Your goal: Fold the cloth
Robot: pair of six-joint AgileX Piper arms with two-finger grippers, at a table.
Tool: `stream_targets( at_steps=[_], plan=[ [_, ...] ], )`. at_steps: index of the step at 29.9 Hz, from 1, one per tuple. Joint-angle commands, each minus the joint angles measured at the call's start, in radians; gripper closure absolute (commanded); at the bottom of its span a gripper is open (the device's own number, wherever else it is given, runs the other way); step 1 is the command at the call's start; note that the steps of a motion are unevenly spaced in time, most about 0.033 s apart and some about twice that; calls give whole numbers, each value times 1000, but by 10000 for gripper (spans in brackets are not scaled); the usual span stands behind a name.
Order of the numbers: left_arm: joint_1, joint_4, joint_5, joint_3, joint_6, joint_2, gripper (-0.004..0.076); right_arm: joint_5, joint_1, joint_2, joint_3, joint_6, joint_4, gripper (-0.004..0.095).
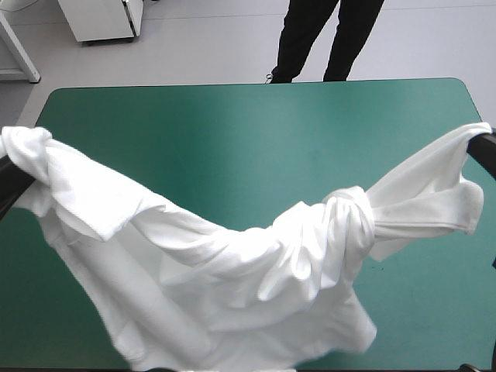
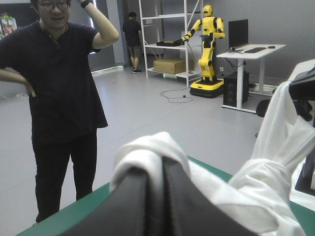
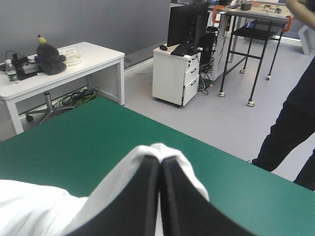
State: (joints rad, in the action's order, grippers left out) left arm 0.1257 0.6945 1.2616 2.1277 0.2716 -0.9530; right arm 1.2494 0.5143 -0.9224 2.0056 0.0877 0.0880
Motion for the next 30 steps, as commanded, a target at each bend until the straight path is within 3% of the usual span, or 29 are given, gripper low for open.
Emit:
stream_targets(
  at_steps=[1,11,17,24,30],
  plan=[
    [1,-23,28,-39,-43,-18,733,-32,-2,-18,-34,0,-7,921],
    [1,-246,18,-476,-70,-61,733,-48,-2,-108,-372,-45,-307,923],
    [1,-258,-88,-587,-23,-212,733,-195,-16,-281,-534,-103,-564,927],
    [1,-278,-252,-587,45,-436,733,-437,-131,-549,-537,-88,-582,927],
    [1,-276,-399,-587,71,-608,733,-579,-192,-699,-537,-61,-582,927]
  ],
)
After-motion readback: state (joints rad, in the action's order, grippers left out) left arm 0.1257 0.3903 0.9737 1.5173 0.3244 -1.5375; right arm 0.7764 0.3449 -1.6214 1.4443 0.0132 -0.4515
